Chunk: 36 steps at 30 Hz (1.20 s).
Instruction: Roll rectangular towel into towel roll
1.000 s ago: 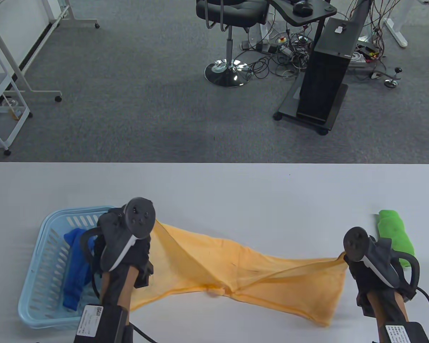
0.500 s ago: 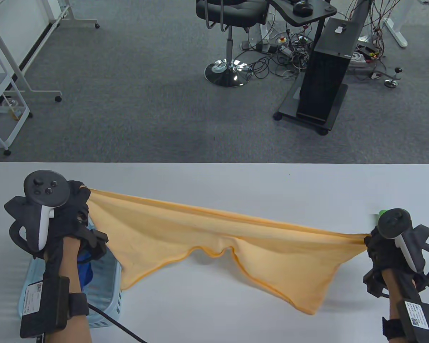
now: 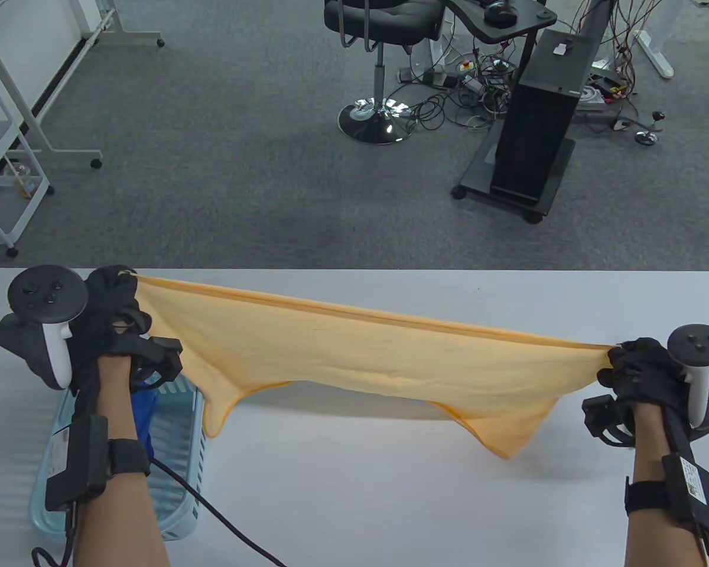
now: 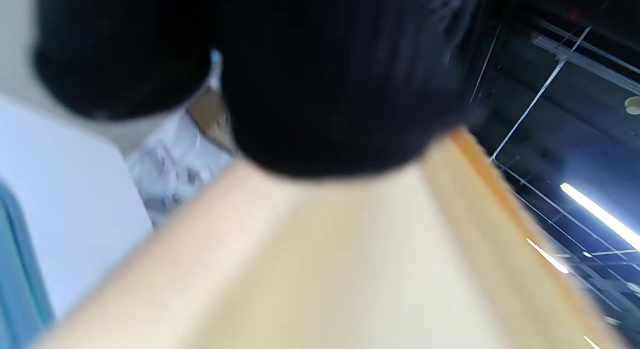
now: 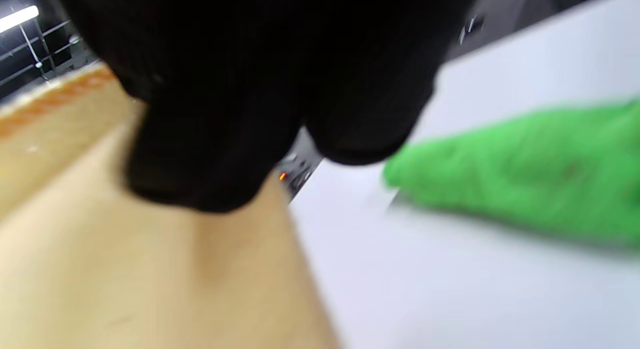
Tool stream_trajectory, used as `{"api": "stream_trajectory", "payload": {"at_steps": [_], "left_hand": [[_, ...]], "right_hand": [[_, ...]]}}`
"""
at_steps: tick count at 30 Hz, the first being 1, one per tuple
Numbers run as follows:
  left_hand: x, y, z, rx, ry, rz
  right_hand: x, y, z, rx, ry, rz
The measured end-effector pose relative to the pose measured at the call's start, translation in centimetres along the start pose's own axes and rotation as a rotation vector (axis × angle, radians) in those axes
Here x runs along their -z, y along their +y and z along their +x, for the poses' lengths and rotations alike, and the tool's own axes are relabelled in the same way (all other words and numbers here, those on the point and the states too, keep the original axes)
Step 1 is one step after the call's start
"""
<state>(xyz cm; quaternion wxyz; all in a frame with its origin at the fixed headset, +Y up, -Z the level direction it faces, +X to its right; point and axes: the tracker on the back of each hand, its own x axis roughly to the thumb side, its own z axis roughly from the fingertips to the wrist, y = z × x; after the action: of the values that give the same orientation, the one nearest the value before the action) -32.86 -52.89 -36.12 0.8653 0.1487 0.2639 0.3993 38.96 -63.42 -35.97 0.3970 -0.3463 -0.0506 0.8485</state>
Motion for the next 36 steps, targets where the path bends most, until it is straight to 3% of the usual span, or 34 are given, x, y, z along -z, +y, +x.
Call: {"api": "stream_trajectory", "payload": {"at_steps": [3, 6, 9, 13, 15, 17, 20, 23, 24, 29, 32, 36], "left_hand": [[0.4, -2.0, 0.6, -0.156, -0.001, -0.074], [0.7, -2.7, 1.8, -0.35, -0.109, -0.146], [0.5, -1.5, 2.4, -0.516, -0.196, -0.234], [-0.7, 0.8, 1.3, -0.59, -0.27, -0.258], [-2.2, 1.1, -0.2, -0.487, -0.307, -0.37], [-3.8, 0.8, -1.5, -0.335, -0.303, -0.406], [-6.9, -0.6, -3.9, -0.024, -0.276, -0.316], [-9.5, -2.8, -5.9, 0.15, -0.256, -0.38], [-10.2, -3.3, -6.6, 0.206, -0.252, -0.352], [-11.3, -4.4, -7.3, 0.447, -0.221, -0.211], [-11.2, -5.3, -6.0, 0.522, -0.236, -0.164], [-10.7, -8.0, -4.1, 0.794, -0.177, -0.185]], "right_hand": [[0.0, 1.0, 1.0, 0.183, -0.021, 0.064], [-0.4, 0.0, 2.6, 0.306, -0.105, 0.025], [-1.1, -2.3, 3.3, 0.378, -0.182, -0.021], [-2.5, -4.9, 1.8, 0.446, -0.209, -0.05], [-3.4, -5.2, -0.4, 0.406, -0.179, -0.008], [-4.0, -4.8, -2.5, 0.374, -0.161, -0.017], [-5.1, -3.1, -6.7, 0.319, -0.13, 0.043], [-6.2, -1.1, -10.6, 0.246, -0.085, 0.115], [-6.5, -0.8, -11.7, 0.219, -0.07, 0.118], [-6.6, -1.3, -12.9, 0.128, -0.039, 0.106], [-5.9, -1.4, -12.2, -0.083, -0.054, 0.092], [-4.9, -0.4, -11.0, -0.225, -0.054, 0.064]]}}
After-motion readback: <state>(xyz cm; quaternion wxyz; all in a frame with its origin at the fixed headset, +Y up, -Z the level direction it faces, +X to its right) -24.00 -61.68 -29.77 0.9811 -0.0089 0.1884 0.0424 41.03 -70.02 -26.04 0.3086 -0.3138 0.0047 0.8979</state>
